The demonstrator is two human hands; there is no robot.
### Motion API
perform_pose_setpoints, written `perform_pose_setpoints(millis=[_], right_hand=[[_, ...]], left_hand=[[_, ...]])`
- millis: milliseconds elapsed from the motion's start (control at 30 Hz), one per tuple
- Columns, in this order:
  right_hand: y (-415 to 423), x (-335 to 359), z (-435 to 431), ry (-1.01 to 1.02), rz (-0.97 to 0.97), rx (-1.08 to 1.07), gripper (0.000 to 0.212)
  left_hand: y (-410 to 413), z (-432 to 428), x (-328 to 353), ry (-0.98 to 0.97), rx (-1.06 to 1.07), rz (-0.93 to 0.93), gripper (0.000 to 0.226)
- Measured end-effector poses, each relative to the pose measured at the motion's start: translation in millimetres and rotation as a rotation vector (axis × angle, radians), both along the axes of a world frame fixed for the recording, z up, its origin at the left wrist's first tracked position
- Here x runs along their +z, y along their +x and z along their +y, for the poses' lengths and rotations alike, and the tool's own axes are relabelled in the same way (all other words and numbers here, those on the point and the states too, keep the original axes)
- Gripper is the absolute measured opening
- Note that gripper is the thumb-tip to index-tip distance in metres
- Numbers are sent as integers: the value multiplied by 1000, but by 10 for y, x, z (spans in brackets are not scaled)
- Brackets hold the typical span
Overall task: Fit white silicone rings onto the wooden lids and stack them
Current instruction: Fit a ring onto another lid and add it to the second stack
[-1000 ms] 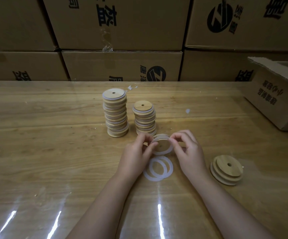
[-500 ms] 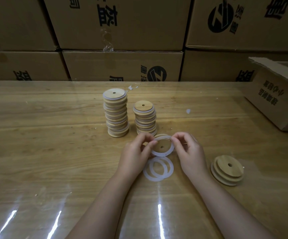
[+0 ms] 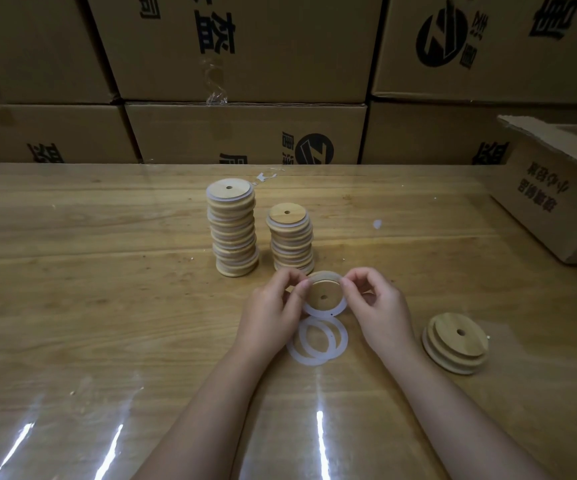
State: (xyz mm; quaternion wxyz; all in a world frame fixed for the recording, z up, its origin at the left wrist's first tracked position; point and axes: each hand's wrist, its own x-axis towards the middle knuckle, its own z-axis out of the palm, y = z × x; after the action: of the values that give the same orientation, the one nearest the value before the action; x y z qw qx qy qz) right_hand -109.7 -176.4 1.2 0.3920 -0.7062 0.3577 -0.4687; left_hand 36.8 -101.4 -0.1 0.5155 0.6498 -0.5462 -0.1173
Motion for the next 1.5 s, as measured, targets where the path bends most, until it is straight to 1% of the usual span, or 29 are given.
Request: perform_pose_setpoints(millis=[300, 500, 700, 967, 1100, 1167, 1300, 1500], right_hand=[[-1, -10, 0, -17, 29, -3, 15], [-8, 6, 11, -22, 14, 11, 21], [-5, 23, 18, -27, 9, 13, 22], [-13, 31, 22, -8, -10, 39, 19], [-24, 29, 8, -15, 1, 71, 18], [-30, 21, 0, -14, 7, 85, 18], [-39, 8, -18, -21, 8, 99, 17], [-33, -8, -31, -15, -5, 74, 18]], left_hand=[[3, -3, -28, 2, 28, -5, 8], [-11, 3, -14, 2, 37, -29, 8], [-14, 4, -1, 19, 33, -50, 8], [-5, 3, -18, -8, 12, -26, 8], [-6, -5, -16, -20, -4, -1, 4], [2, 0, -18, -16, -9, -12, 8], [6, 20, -10, -15, -12, -57, 10], [13, 27, -9, -14, -15, -48, 4]])
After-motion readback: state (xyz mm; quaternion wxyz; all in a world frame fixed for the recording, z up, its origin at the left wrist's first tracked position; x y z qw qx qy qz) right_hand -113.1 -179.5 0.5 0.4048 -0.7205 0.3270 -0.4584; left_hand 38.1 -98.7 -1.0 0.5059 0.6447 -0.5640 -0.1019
